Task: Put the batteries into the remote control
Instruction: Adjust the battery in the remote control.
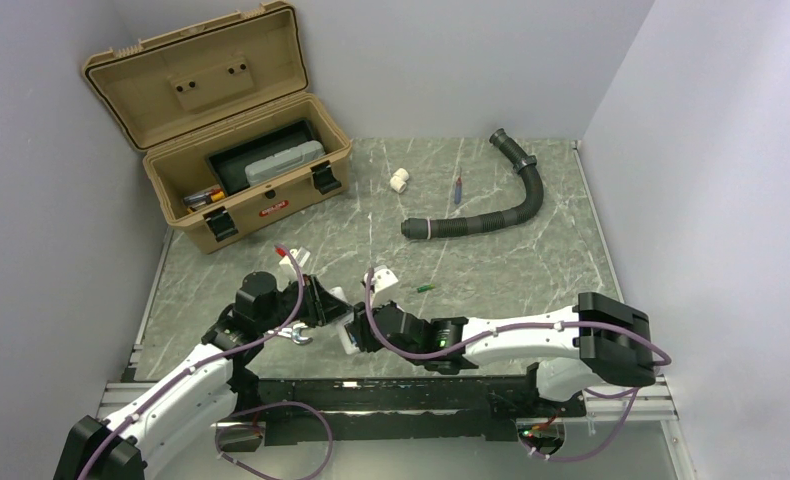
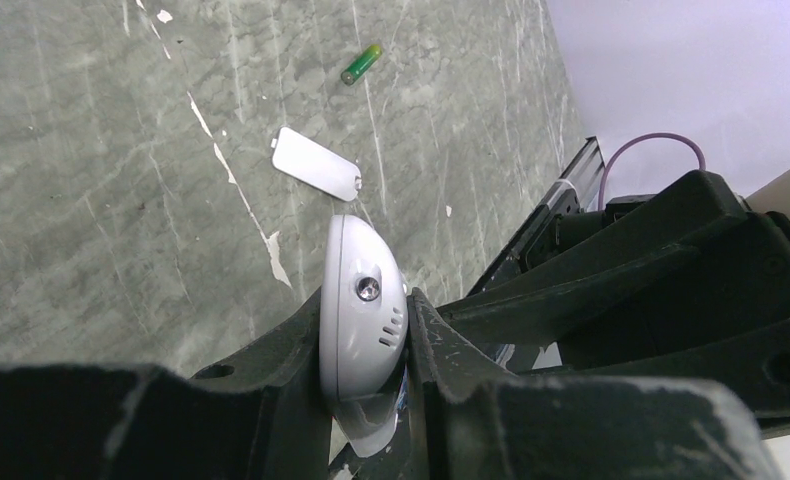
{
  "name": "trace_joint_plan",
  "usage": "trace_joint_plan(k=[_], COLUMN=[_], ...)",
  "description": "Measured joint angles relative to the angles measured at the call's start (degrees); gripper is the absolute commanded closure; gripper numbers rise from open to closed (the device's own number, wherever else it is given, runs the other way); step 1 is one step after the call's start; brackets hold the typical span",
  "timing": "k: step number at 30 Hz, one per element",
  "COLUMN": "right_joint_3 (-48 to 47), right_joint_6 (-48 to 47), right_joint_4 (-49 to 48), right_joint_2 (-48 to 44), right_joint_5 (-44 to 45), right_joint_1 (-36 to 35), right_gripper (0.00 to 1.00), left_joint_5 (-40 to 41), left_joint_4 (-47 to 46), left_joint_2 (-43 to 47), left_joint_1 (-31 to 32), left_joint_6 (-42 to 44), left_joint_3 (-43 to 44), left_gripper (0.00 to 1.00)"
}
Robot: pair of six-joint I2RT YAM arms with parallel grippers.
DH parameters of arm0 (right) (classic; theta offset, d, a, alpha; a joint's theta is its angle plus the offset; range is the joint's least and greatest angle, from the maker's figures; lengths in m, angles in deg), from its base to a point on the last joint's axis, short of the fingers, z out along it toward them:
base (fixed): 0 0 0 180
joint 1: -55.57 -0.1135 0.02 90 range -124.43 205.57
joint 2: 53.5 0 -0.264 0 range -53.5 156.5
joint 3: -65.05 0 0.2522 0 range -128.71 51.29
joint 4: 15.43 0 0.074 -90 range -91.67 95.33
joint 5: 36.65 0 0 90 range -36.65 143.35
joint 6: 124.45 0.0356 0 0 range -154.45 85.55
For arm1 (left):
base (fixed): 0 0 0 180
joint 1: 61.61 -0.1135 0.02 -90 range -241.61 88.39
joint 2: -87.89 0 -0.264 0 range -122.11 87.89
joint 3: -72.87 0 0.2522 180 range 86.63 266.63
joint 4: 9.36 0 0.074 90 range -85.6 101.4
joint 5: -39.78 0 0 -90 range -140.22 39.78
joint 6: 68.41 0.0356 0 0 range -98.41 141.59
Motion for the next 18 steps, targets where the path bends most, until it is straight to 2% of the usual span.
trace_joint_plan(k=[15,18], right_joint_3=[-2.08,-2.73], right_joint_6=[0.61,0.59], right_joint_4=[1.68,1.99], right_joint_2=[2.58,3.45], right_joint_5=[0.26,0.31], right_joint_1=[0.07,0.07], right_gripper=[0.7,0.74], left_joint_5=[0.0,0.33], left_joint_4=[0.81,1.18], left_joint_2=[0.42,0.42], left_joint_1=[0.0,0.0], left_joint_6=[-0.02,0.0], left_joint_3=[0.0,0.0], left_gripper=[1.0,1.0])
